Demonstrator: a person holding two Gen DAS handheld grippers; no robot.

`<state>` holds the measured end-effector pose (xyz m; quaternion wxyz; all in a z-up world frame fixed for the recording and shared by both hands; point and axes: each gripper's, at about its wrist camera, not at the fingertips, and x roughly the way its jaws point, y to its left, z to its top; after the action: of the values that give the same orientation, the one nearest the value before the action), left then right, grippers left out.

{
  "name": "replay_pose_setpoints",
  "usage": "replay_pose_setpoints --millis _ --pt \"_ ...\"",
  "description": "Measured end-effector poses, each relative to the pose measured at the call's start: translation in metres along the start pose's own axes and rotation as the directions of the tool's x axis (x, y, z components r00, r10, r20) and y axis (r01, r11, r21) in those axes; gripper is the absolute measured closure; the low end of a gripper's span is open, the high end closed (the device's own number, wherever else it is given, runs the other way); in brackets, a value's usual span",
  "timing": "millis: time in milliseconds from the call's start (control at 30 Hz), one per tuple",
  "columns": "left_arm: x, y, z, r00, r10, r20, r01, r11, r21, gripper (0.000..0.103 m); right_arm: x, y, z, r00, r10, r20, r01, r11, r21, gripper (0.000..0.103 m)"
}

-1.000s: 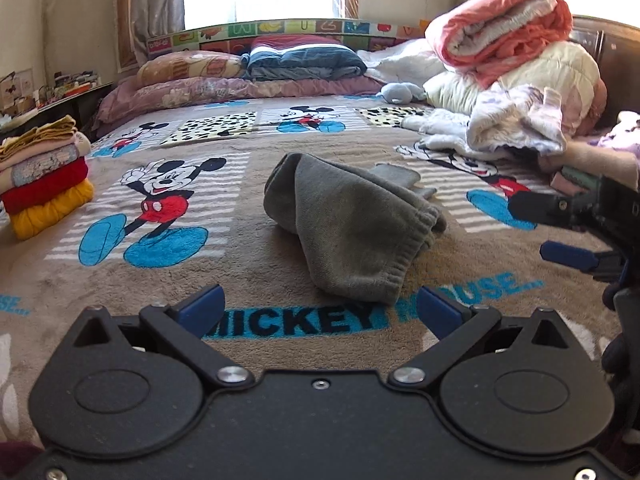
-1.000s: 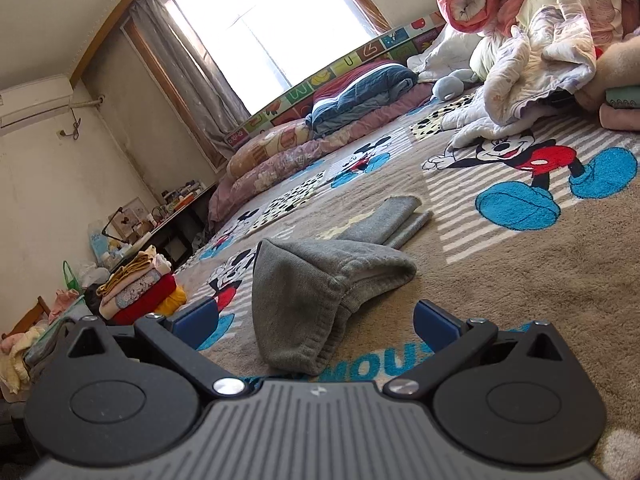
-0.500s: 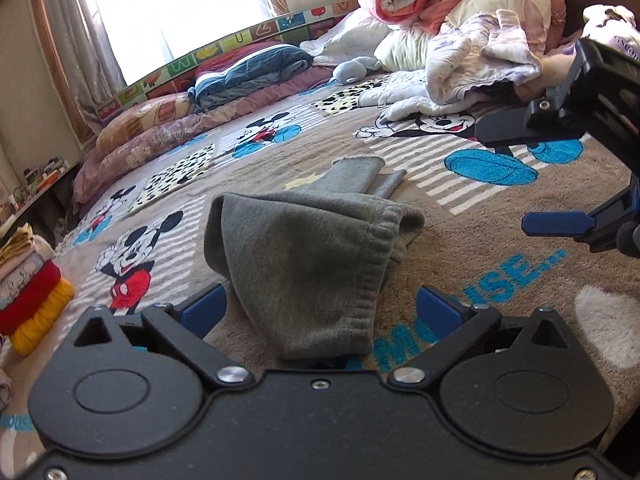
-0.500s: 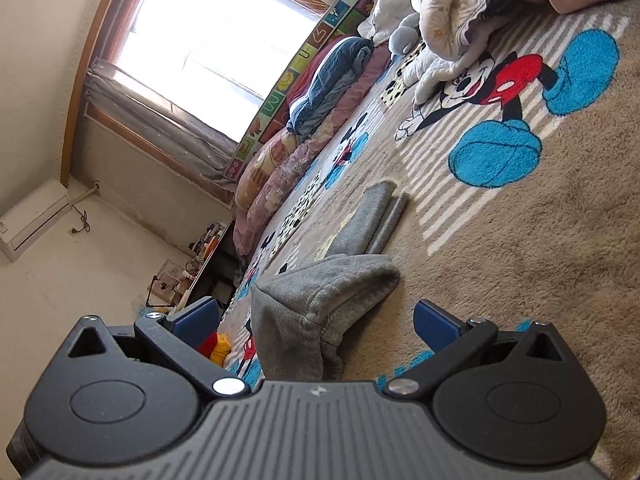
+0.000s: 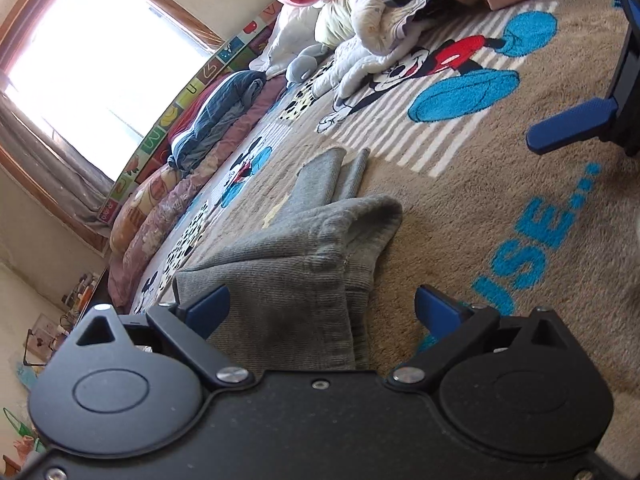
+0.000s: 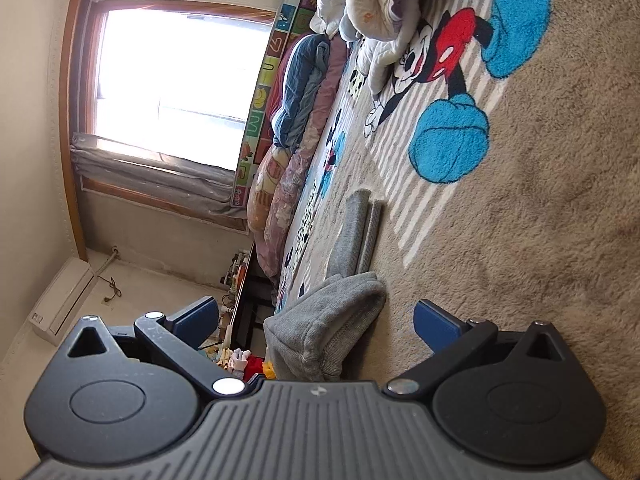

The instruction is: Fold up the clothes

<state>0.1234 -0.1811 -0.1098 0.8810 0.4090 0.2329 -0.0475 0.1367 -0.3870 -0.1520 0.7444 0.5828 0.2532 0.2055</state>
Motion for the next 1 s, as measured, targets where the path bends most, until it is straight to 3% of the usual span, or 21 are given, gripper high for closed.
replay_pose_setpoints --millis 100,167,200,233,400,533,667,767,1000 --pt "0.006 0.001 0.003 1.000 0.018 -0.007 -0.018 1.000 0.005 0.017 0.001 -0.006 0.001 1.000 0.000 0.006 0.000 1.000 0.026 0.000" --pt "0.009 0.004 0.004 1.000 0.028 -0.012 -0.028 1.000 -0.007 0.038 0.003 -0.007 0.001 1.000 -0.004 0.002 0.004 1.000 0.021 0.000" --pt "0.007 0.012 0.003 1.000 0.023 -0.010 -0.023 0.998 -0.053 0.044 0.003 -0.007 0.001 1.000 -0.007 0.001 0.007 1.000 0.016 0.000" --pt "0.005 0.021 0.001 1.000 0.018 -0.008 -0.019 0.995 -0.099 0.057 0.003 -0.006 0.001 1.000 -0.010 -0.001 0.010 1.000 0.011 0.000" --pt "-0.002 0.061 -0.007 1.000 -0.003 0.006 0.005 0.946 -0.325 0.082 0.004 -0.005 -0.001 1.000 -0.021 -0.005 0.021 1.000 -0.007 0.000" --pt "-0.009 0.093 -0.013 1.000 -0.018 0.021 0.026 0.870 -0.493 0.089 0.005 -0.004 -0.003 0.999 -0.032 -0.007 0.032 0.999 -0.025 0.000" --pt "-0.015 0.126 -0.025 0.999 0.034 0.023 -0.015 0.813 -0.582 0.092 0.007 -0.002 -0.006 0.999 -0.049 -0.009 0.049 0.998 -0.047 0.000" --pt "-0.016 0.155 -0.044 0.999 0.047 0.014 -0.025 0.740 -0.672 0.094 0.008 -0.001 -0.009 0.998 -0.059 -0.009 0.058 0.996 -0.065 0.000" --pt "0.000 0.209 -0.104 0.998 0.018 -0.054 -0.055 0.532 -0.845 0.098 0.011 0.000 -0.013 0.997 -0.074 -0.011 0.073 0.994 -0.084 0.000"
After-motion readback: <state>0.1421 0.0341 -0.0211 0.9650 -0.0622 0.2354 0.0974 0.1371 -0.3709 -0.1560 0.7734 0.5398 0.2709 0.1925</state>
